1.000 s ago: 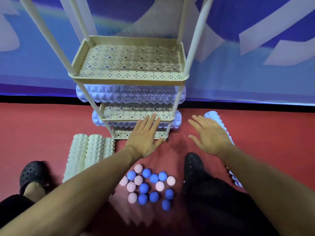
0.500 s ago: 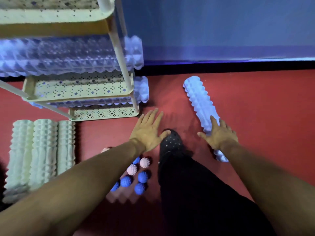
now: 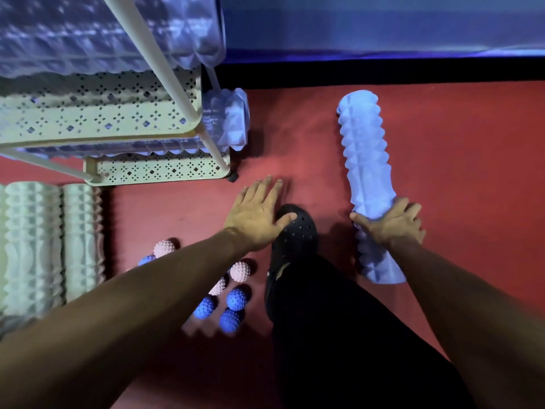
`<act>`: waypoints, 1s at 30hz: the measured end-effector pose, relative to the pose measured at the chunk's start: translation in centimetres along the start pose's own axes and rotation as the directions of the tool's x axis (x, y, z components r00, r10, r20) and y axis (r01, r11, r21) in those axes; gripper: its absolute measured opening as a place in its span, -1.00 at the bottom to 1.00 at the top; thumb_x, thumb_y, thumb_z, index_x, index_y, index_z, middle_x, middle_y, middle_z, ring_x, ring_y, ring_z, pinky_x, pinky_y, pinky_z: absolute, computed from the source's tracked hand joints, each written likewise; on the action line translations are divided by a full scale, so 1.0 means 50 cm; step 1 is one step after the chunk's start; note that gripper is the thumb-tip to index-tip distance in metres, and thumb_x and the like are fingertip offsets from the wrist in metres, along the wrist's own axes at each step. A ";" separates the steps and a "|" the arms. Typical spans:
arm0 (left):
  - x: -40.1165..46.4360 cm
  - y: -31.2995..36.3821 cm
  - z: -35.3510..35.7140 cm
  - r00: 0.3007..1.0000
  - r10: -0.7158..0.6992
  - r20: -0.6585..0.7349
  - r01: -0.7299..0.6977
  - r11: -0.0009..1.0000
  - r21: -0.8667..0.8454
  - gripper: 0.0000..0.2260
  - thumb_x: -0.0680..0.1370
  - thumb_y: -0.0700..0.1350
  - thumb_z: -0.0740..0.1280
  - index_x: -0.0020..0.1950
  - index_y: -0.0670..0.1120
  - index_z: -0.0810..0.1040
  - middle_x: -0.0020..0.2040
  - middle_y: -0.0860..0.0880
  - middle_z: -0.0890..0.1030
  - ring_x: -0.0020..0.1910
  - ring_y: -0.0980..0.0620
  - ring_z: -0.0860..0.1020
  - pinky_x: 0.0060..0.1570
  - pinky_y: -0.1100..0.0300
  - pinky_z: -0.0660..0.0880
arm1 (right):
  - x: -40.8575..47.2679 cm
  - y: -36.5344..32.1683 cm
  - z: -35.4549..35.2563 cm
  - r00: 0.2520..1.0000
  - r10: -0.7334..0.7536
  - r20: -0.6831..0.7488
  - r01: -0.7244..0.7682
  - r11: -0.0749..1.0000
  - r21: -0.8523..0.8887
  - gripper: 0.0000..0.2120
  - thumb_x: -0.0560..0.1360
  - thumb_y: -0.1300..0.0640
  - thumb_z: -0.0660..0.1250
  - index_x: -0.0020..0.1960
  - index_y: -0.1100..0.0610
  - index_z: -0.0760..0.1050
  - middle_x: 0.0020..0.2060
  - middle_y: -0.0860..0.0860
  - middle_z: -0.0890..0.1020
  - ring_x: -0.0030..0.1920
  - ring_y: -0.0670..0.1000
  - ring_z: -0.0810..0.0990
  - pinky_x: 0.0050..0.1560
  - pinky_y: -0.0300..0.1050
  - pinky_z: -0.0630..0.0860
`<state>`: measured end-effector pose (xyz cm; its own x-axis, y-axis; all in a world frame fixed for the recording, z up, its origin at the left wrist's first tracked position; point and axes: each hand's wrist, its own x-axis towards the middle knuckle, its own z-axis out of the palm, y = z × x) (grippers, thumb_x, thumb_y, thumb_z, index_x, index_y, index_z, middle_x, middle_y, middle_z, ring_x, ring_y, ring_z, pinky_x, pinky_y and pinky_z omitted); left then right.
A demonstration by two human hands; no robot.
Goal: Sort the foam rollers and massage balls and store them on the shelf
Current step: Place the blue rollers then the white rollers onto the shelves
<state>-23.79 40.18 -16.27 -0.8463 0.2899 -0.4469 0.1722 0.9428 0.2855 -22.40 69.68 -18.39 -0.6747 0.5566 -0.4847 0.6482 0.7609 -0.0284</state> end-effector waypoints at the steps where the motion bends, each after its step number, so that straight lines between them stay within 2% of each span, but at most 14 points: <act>1: 0.001 0.001 0.006 1.000 -0.002 0.000 0.002 1.000 -0.002 -0.26 0.60 0.37 0.02 0.65 0.01 -0.08 0.66 -0.04 -0.03 0.62 -0.05 -0.04 0.58 0.00 -0.10 | 0.005 0.002 0.008 0.998 -0.002 0.055 -0.003 0.996 0.091 -0.01 0.18 -0.50 0.46 0.31 0.10 0.17 0.25 0.16 0.40 0.20 0.26 0.51 0.26 0.21 0.42; 4: -0.006 0.001 0.018 1.000 -0.015 0.002 0.015 1.000 -0.014 -0.26 0.59 0.37 0.02 0.65 0.00 -0.06 0.65 -0.05 0.00 0.62 -0.06 -0.01 0.58 -0.02 -0.08 | 0.003 0.001 0.020 0.985 -0.028 0.170 -0.018 0.964 0.264 -0.10 0.27 -0.32 0.55 0.27 0.10 0.09 0.18 0.22 0.53 0.01 0.18 0.54 0.14 0.06 0.47; 6: -0.015 -0.002 0.021 1.000 -0.025 0.002 0.025 0.999 -0.021 -0.25 0.59 0.38 0.02 0.65 0.00 -0.05 0.65 -0.06 0.00 0.62 -0.07 0.00 0.58 -0.02 -0.07 | -0.008 -0.007 0.021 0.990 -0.029 0.135 -0.010 0.960 0.279 -0.08 0.29 -0.31 0.55 0.31 0.13 0.11 0.22 0.22 0.52 0.10 0.23 0.58 0.15 0.05 0.47; 9: -0.036 -0.010 0.006 1.000 -0.020 0.012 0.020 1.000 0.003 -0.25 0.59 0.38 -0.01 0.65 0.01 -0.10 0.66 -0.05 -0.04 0.62 -0.06 -0.03 0.59 -0.01 -0.09 | -0.031 -0.029 0.002 0.997 -0.018 0.073 -0.005 0.953 0.304 -0.03 0.28 -0.34 0.53 0.39 0.18 0.16 0.32 0.23 0.47 0.28 0.27 0.52 0.27 0.09 0.47; 13: -0.086 -0.018 -0.063 1.000 -0.023 -0.014 0.023 0.999 0.022 -0.26 0.60 0.38 -0.06 0.65 0.01 -0.14 0.66 -0.01 -0.09 0.62 -0.03 -0.07 0.59 0.00 -0.13 | -0.094 -0.085 -0.051 0.997 0.012 0.082 -0.045 0.909 0.415 0.04 0.29 -0.35 0.52 0.47 0.22 0.14 0.39 0.19 0.42 0.36 0.24 0.47 0.34 0.08 0.43; 17: -0.161 -0.027 -0.163 0.996 -0.007 -0.086 0.009 1.000 0.025 -0.25 0.59 0.40 -0.09 0.65 0.01 -0.14 0.66 0.00 -0.08 0.62 -0.01 -0.04 0.59 0.02 -0.10 | -0.214 -0.159 -0.098 0.999 0.026 0.025 -0.036 0.745 0.666 -0.04 0.29 -0.26 0.58 0.42 0.21 0.19 0.23 0.09 0.48 0.23 0.15 0.54 0.16 -0.01 0.45; 20: -0.238 -0.048 -0.243 0.993 -0.002 -0.116 0.000 1.000 -0.013 -0.22 0.57 0.44 -0.06 0.65 0.01 -0.06 0.62 -0.05 0.15 0.57 -0.07 0.17 0.55 -0.01 0.09 | -0.319 -0.206 -0.127 0.999 0.045 0.016 -0.039 0.574 0.818 -0.08 0.28 -0.19 0.62 0.39 0.23 0.24 0.15 0.06 0.52 0.10 0.12 0.59 0.11 0.00 0.49; 23: -0.342 -0.069 -0.313 0.992 -0.015 -0.125 0.001 0.994 -0.112 -0.21 0.54 0.46 0.06 0.63 0.04 0.06 0.52 -0.07 0.35 0.47 -0.11 0.32 0.47 0.01 0.22 | -0.442 -0.248 -0.146 0.996 0.016 0.082 -0.081 0.429 0.900 0.05 0.14 -0.34 0.60 0.39 0.20 0.28 0.13 0.06 0.57 0.05 0.11 0.63 0.15 0.09 0.57; 26: -0.450 -0.082 -0.359 0.988 -0.010 -0.157 -0.018 0.984 -0.178 -0.21 0.51 0.44 0.18 0.61 0.04 0.11 0.51 -0.09 0.37 0.47 -0.10 0.35 0.43 0.07 0.24 | -0.533 -0.277 -0.129 0.996 -0.043 0.084 -0.067 0.311 0.948 0.13 -0.06 -0.55 0.53 0.30 0.12 0.44 0.12 0.08 0.65 -0.02 0.06 0.68 0.04 0.12 0.65; 28: -0.512 -0.096 -0.382 0.985 -0.006 -0.173 -0.030 0.979 -0.200 -0.18 0.50 0.43 0.23 0.62 0.03 0.12 0.52 -0.11 0.36 0.47 -0.11 0.35 0.43 0.09 0.25 | -0.634 -0.306 -0.153 0.984 -0.092 0.152 -0.125 0.245 0.961 0.03 0.06 -0.51 0.54 0.30 0.11 0.43 0.11 0.06 0.62 -0.03 0.08 0.63 -0.03 0.08 0.63; 30: -0.566 -0.115 -0.399 0.982 -0.016 -0.188 -0.027 0.974 -0.224 -0.14 0.46 0.44 0.28 0.62 0.03 0.14 0.54 -0.10 0.35 0.48 -0.11 0.36 0.44 0.08 0.28 | -0.711 -0.328 -0.166 0.971 -0.127 0.202 -0.171 0.216 0.961 -0.23 0.31 -0.34 0.53 0.32 0.04 0.34 0.03 0.06 0.52 -0.03 0.09 0.53 -0.06 -0.03 0.54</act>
<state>-10.91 23.29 11.66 -0.9287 0.2383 -0.2840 0.0776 0.8740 0.4797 -11.97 40.16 6.57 -0.6663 0.3769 -0.6434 0.5950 -0.2514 -0.7634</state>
